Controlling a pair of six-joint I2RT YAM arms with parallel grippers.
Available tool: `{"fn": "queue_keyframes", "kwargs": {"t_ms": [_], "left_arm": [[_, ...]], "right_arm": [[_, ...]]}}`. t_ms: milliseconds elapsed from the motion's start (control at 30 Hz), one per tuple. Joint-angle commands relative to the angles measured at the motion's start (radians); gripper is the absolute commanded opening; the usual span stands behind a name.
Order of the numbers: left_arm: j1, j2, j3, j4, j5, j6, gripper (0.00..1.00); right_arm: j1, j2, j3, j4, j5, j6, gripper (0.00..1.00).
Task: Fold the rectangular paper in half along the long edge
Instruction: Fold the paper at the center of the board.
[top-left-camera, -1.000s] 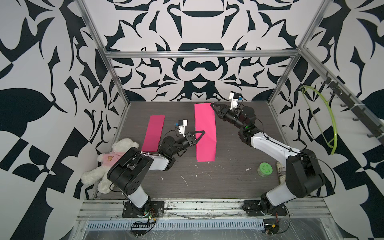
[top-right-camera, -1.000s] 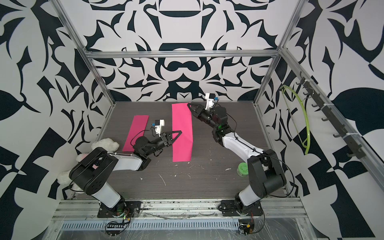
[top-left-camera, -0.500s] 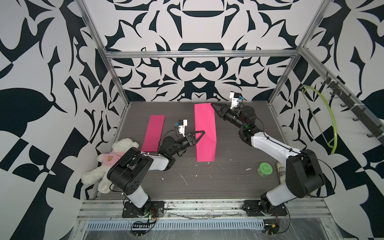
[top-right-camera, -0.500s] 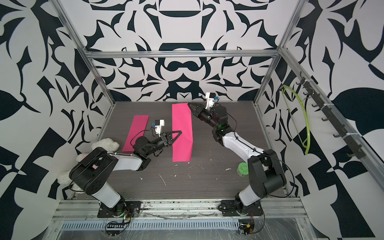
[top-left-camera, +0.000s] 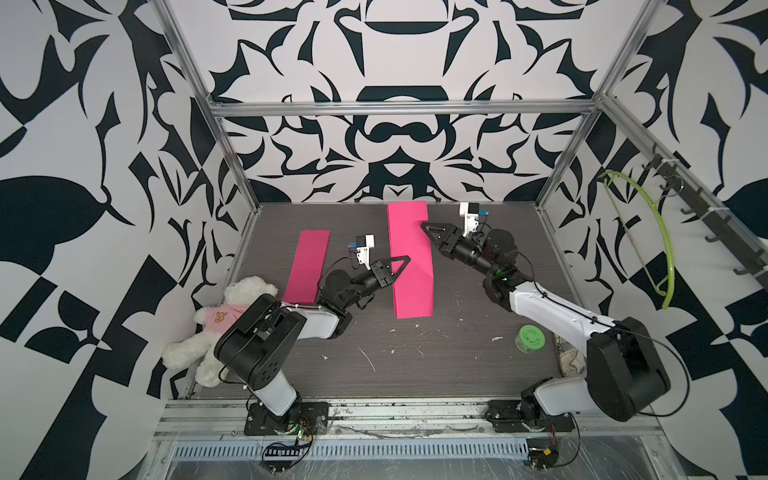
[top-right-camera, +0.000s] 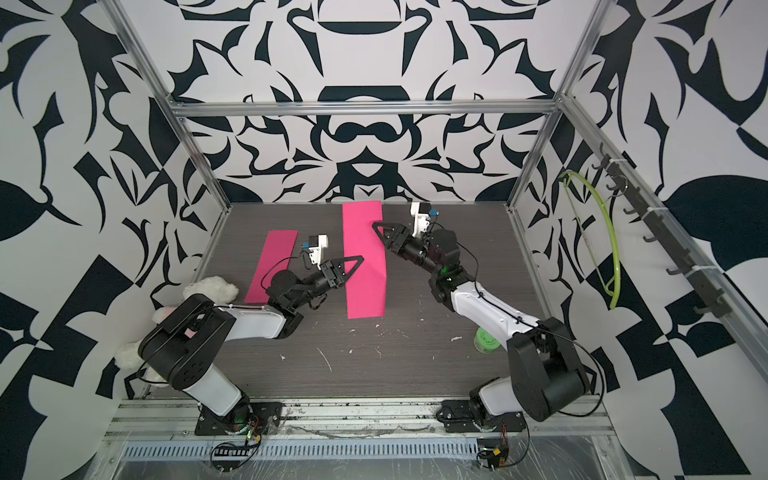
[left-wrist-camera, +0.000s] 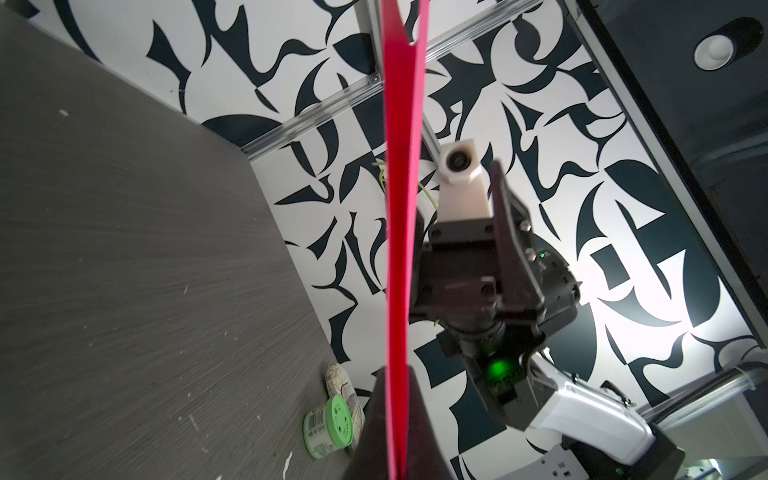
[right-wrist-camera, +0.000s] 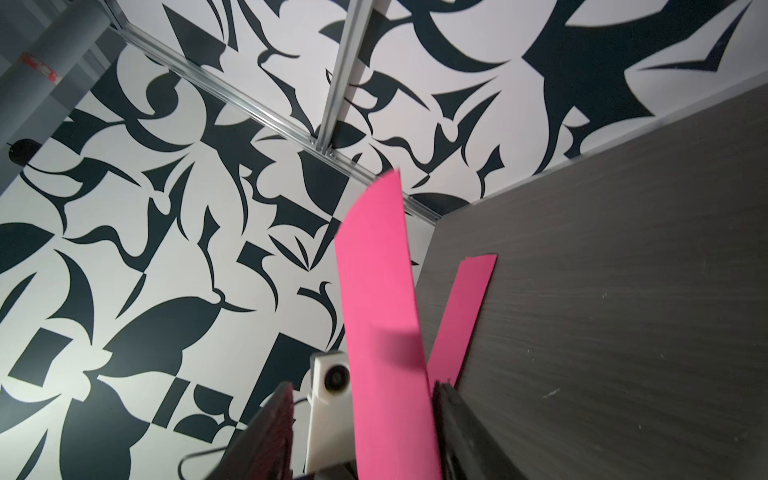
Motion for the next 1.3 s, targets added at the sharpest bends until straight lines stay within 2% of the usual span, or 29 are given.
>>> {"fn": "queue_keyframes", "kwargs": {"t_ms": [0, 167, 267, 400, 433, 467, 500, 567, 600, 633, 700, 733, 767, 800, 833, 900, 1000, 1033, 1067, 1133, 1167, 1200, 1233, 1267], "left_arm": [[0.032, 0.01, 0.048, 0.021, -0.002, 0.006, 0.0], [0.053, 0.041, 0.109, 0.021, 0.023, -0.008, 0.0], [0.053, 0.06, 0.136, 0.021, 0.029, -0.014, 0.0], [0.053, 0.068, 0.146, 0.022, 0.026, -0.016, 0.0], [0.053, 0.068, 0.145, 0.022, 0.024, -0.016, 0.0], [0.053, 0.065, 0.144, 0.022, 0.021, -0.015, 0.0], [0.052, 0.065, 0.142, 0.022, 0.018, -0.014, 0.0], [0.055, 0.063, 0.14, 0.022, 0.011, -0.013, 0.0], [0.055, 0.063, 0.139, 0.022, 0.01, -0.013, 0.0], [0.055, 0.063, 0.139, 0.023, 0.007, -0.013, 0.0], [0.057, 0.064, 0.14, 0.022, 0.0, -0.013, 0.0], [0.059, 0.065, 0.143, 0.023, -0.003, -0.013, 0.0], [0.06, 0.067, 0.146, 0.022, -0.008, -0.013, 0.0], [0.061, 0.068, 0.149, 0.023, -0.008, -0.013, 0.0], [0.063, 0.069, 0.154, 0.023, -0.01, -0.013, 0.0], [0.07, 0.071, 0.16, 0.023, -0.013, -0.013, 0.0], [0.079, 0.072, 0.169, 0.022, -0.015, -0.013, 0.0], [0.082, 0.074, 0.172, 0.022, -0.015, -0.013, 0.0], [0.084, 0.075, 0.174, 0.021, -0.016, -0.014, 0.0], [0.087, 0.079, 0.18, 0.022, -0.017, -0.017, 0.0], [0.089, 0.081, 0.183, 0.022, -0.018, -0.016, 0.0], [0.091, 0.082, 0.185, 0.022, -0.019, -0.017, 0.0], [0.094, 0.084, 0.189, 0.023, -0.02, -0.018, 0.0], [0.097, 0.084, 0.193, 0.022, -0.02, -0.018, 0.0]], "right_arm": [[0.022, -0.064, -0.051, 0.034, 0.005, -0.007, 0.54], [0.031, -0.127, -0.096, -0.004, 0.012, -0.016, 0.51], [0.035, -0.146, -0.098, -0.022, 0.007, -0.02, 0.44], [0.036, -0.156, -0.093, -0.027, 0.0, -0.021, 0.23], [0.036, -0.155, -0.093, -0.031, -0.001, -0.023, 0.15], [0.036, -0.155, -0.091, -0.04, 0.001, -0.026, 0.02], [0.036, -0.156, -0.091, -0.045, 0.001, -0.031, 0.0], [0.036, -0.157, -0.091, -0.059, 0.005, -0.038, 0.0], [0.036, -0.161, -0.091, -0.068, 0.009, -0.038, 0.04], [0.036, -0.163, -0.091, -0.079, 0.013, -0.04, 0.16], [0.035, -0.167, -0.093, -0.083, 0.013, -0.041, 0.34], [0.037, -0.168, -0.097, -0.084, 0.01, -0.041, 0.39], [0.036, -0.168, -0.1, -0.084, 0.006, -0.038, 0.4], [0.037, -0.17, -0.102, -0.082, 0.005, -0.037, 0.4], [0.038, -0.17, -0.104, -0.079, 0.0, -0.034, 0.34], [0.04, -0.173, -0.111, -0.071, -0.006, -0.029, 0.01], [0.041, -0.182, -0.116, -0.073, -0.006, -0.031, 0.0], [0.041, -0.185, -0.117, -0.082, 0.0, -0.032, 0.04], [0.041, -0.188, -0.115, -0.092, 0.004, -0.032, 0.21], [0.042, -0.191, -0.115, -0.092, 0.001, -0.032, 0.41], [0.042, -0.188, -0.115, -0.094, -0.003, -0.033, 0.42], [0.043, -0.188, -0.115, -0.091, -0.007, -0.031, 0.36], [0.043, -0.185, -0.117, -0.087, -0.012, -0.031, 0.13], [0.044, -0.185, -0.118, -0.083, -0.017, -0.031, 0.0]]}}
